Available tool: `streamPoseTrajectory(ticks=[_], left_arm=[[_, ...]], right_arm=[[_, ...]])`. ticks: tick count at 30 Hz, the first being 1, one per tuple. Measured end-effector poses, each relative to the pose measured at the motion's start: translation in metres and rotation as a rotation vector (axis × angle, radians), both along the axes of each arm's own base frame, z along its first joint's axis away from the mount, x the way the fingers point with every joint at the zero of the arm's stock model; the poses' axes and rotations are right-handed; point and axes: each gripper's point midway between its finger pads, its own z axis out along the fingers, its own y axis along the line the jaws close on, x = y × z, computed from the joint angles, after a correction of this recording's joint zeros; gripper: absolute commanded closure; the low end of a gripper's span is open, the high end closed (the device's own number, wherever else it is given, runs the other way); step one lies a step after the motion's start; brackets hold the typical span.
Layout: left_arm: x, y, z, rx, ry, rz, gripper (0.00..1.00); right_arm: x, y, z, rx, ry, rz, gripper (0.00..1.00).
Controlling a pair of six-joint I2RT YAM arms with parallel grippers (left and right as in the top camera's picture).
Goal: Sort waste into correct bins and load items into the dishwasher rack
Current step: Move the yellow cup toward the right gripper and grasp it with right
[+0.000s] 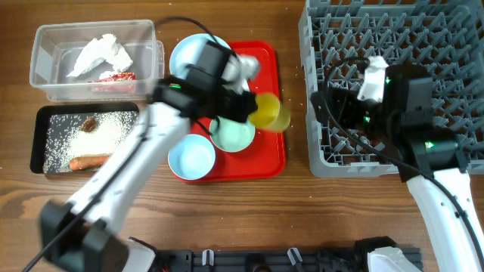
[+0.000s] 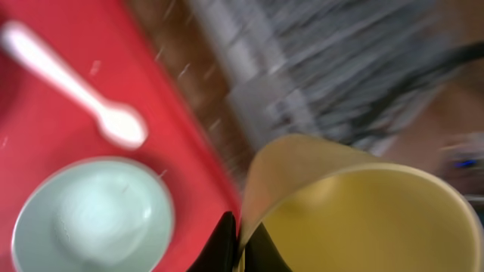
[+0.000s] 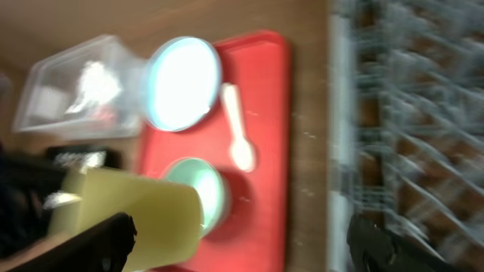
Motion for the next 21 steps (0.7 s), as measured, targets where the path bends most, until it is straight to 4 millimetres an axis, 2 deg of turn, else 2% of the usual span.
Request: streamPoseTrajectory(ticks=[1,2,6,9,13,17,21], left_arm=[[0.003,0.006,0.023,-0.099,-0.008,-0.007,0.96],[0.005,0.014,0.037,-0.176,0.003,-0.016,0.96],[0.008,0.039,0.058,-0.353,0.071,-0.026,0.96],[0.004,0.041,0.071,-0.432,0.081,-0.063,0.96],[-0.002,0.037,0.090,-0.528,0.056,-0.146,0.96],[-0.004,0.034,0.100,-0.574,0.031,-0.195,0.96],[-0.004,0.032,0.110,-0.607,0.010,-0.223,0.96]], right_arm=[[0.004,0.011,0.004,0.041,-0.021,0.055,0.07],[0.007,0.019,0.007,0.073,-0.036,0.096,0.07],[0.018,0.053,0.030,0.220,-0.141,0.284,0.05],[0.020,0.073,0.058,0.311,-0.263,0.437,0.04],[0.006,0.090,0.075,0.408,-0.329,0.620,0.02],[-0.009,0.096,0.081,0.462,-0.333,0.731,0.00],[-0.017,0.100,0.083,0.478,-0.341,0.781,0.01]])
